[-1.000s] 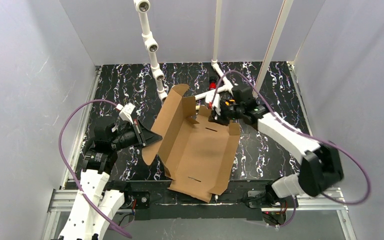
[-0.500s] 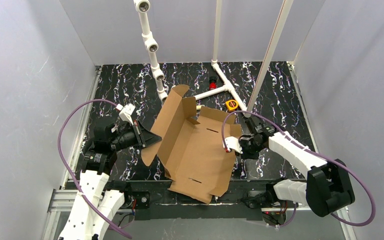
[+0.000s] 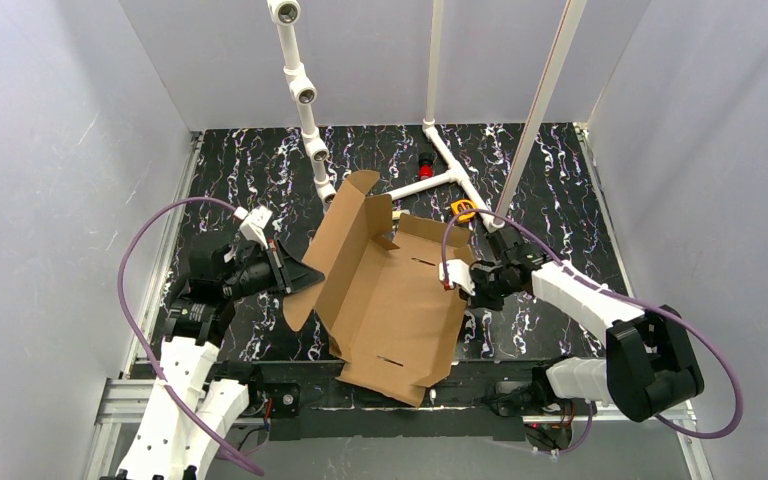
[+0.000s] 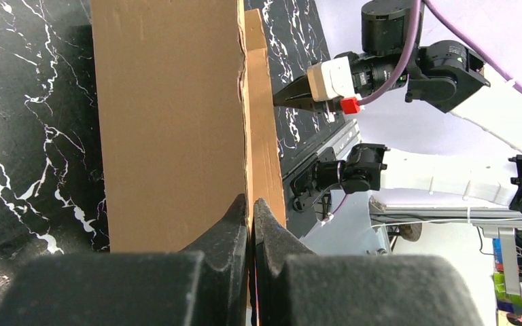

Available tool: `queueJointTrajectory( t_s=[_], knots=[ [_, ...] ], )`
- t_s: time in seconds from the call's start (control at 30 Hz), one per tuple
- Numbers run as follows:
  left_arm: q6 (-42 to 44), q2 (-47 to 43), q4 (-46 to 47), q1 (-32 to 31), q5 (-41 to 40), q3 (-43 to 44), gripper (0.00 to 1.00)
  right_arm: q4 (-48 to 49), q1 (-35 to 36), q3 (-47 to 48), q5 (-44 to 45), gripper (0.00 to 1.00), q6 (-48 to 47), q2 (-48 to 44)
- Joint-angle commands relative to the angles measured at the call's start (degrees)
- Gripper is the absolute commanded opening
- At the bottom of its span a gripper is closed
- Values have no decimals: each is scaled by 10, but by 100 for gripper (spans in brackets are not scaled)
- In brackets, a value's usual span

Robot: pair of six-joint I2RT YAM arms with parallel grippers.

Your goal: Fold the paper box

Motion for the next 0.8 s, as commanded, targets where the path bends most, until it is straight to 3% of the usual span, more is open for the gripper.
queueJointTrajectory(
  t_s=[0.0,0.5,0.67,0.77],
  knots=[
    [8,4,11,2,23,20,0,31,18,42,-64,1,36,14],
    [6,32,32,2,29,21,0,112,120,55,21,1,122,140],
    [9,32,34,2,29,17,0,58,119,86,16,1,99,152],
    [21,33,23,2,21,27,0,-41,101,118,-14,1,22,129]
  ],
)
